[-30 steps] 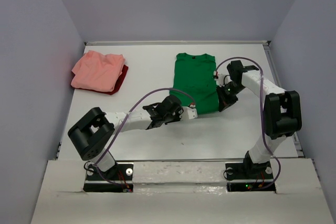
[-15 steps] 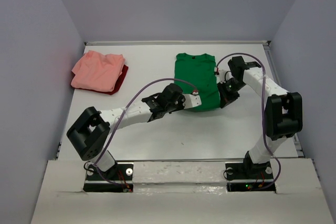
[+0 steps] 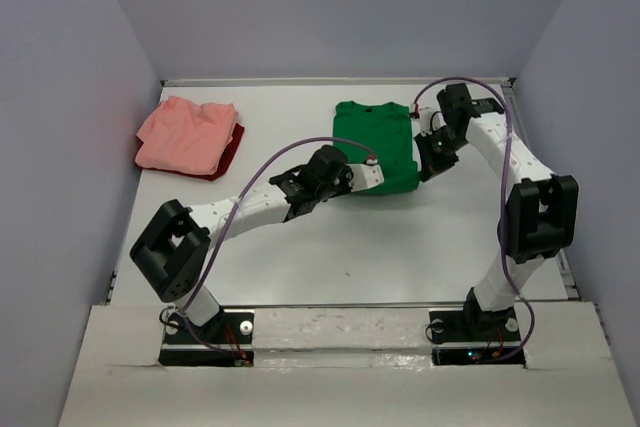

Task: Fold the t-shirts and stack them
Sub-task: Fold the tshirt

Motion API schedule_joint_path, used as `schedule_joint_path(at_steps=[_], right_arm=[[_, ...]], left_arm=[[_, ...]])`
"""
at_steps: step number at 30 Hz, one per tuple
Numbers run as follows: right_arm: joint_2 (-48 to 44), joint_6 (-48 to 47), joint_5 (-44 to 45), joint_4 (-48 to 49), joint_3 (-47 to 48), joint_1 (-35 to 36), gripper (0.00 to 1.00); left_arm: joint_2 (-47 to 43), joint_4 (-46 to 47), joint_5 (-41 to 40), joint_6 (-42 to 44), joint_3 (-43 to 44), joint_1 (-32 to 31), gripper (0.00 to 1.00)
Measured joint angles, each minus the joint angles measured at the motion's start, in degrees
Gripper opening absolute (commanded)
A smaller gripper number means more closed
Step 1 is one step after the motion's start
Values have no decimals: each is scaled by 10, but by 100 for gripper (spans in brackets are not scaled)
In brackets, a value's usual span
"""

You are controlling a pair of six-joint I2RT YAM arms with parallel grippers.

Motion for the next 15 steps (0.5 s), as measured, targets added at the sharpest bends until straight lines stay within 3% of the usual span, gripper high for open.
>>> schedule_joint_path(at_steps=[15], right_arm=[[102,0,38,-24,175,0,0]], left_arm=[[46,32,-51,3,71,40,0]])
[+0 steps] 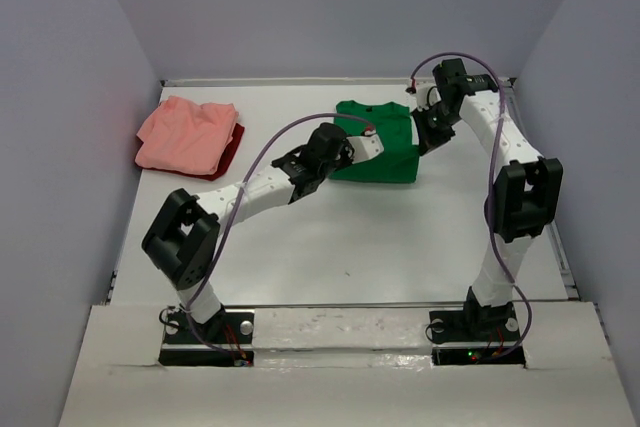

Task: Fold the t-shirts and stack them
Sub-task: Fold the tshirt

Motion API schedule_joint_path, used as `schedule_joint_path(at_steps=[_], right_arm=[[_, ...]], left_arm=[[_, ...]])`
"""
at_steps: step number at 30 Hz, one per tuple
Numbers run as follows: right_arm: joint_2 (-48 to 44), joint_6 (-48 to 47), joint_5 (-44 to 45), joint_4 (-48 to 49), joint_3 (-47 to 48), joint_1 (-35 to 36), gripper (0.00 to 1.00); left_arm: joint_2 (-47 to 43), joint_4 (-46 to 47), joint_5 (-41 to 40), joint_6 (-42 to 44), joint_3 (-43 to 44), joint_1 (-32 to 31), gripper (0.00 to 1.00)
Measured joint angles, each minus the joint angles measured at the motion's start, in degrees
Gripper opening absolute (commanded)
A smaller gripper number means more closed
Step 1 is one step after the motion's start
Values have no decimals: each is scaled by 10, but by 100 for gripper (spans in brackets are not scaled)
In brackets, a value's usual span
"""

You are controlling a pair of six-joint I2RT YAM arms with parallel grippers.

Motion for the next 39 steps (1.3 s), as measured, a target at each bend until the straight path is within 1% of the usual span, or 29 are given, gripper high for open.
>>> schedule_joint_path(at_steps=[9,20,27,39], right_arm=[[50,0,6,-18,89,0,0],[109,4,19,-26,194,0,0],[135,7,25,-26,236,0,0],[182,6,53,-12,274,0,0]], left_arm=[[42,9,-15,6,49,15,0],[62,35,-37,13,85,28,0],[85,52,-49,17,103,39,0],[134,78,-64,22,143,50,0]])
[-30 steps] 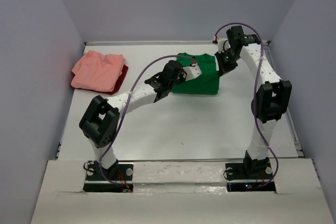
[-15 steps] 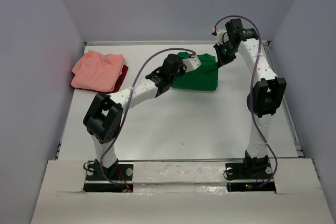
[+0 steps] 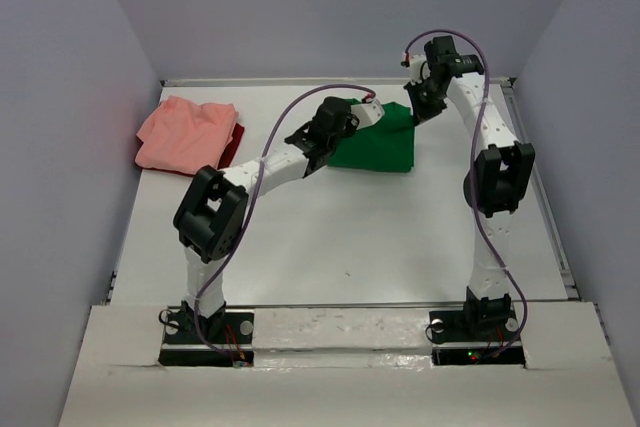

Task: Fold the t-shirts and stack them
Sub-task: Fold the tshirt

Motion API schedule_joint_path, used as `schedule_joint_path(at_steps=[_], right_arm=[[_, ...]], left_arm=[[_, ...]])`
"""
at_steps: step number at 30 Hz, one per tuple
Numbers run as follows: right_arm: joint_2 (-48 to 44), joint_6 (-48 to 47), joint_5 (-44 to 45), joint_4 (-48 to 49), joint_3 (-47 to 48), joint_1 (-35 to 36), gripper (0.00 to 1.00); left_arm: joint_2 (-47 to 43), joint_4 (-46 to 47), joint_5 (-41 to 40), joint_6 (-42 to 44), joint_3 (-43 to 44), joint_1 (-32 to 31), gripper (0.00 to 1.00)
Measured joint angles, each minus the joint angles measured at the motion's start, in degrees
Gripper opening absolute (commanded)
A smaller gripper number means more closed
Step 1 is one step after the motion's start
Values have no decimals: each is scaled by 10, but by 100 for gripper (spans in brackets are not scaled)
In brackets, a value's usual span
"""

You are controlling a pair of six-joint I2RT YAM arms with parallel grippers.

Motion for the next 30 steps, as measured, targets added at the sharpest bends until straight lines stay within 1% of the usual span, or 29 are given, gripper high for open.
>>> schedule_joint_path(at_steps=[4,14,25,30], right_arm=[[5,0,14,10,1,0,0],[9,-2,50,61,3,0,0],[54,-8,69,119,11,0,0],[63,-10,76,156,7,0,0]], left_arm=[[28,8,-6,0,29,3,0],[83,21,-12,8,61,12,0],[141,30,-13,23,118,21,0],[189,37,-21,34,159,22,0]])
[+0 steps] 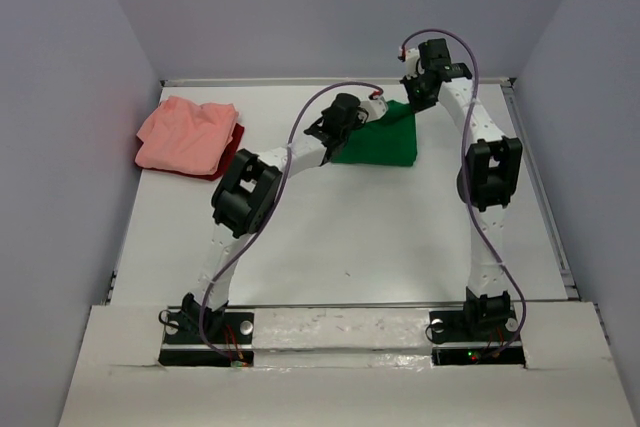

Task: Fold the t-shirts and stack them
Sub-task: Fold the tshirt

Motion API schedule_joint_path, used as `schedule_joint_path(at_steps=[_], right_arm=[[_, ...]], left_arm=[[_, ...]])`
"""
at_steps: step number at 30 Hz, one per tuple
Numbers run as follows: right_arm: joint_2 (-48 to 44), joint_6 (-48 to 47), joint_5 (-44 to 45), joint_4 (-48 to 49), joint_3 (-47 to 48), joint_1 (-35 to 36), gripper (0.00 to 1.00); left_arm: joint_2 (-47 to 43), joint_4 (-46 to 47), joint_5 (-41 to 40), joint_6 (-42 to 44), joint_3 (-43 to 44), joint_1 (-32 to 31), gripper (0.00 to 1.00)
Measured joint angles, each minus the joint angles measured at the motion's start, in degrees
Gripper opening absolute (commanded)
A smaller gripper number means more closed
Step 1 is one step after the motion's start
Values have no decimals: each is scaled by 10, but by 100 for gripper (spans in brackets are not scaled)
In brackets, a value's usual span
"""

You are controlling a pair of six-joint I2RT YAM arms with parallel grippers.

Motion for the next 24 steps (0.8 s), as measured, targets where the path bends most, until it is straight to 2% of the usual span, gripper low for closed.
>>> schedule_joint_path(at_steps=[16,19,20,21,24], right_arm=[[59,-23,30,72,-8,0,0],[67,-25,31,79,-8,0,1],[69,-26,31,80,-8,0,12],[70,-27,31,81,-8,0,44],[71,-30,33,82,-8,0,71]], left_arm=[[96,9,-20,26,80,7,0],[105,14,-24,34,87,7,14],[108,15,-26,36,90,7,28],[112,19,-29,39,94,7,37],[121,26,-38,45,99,7,60]])
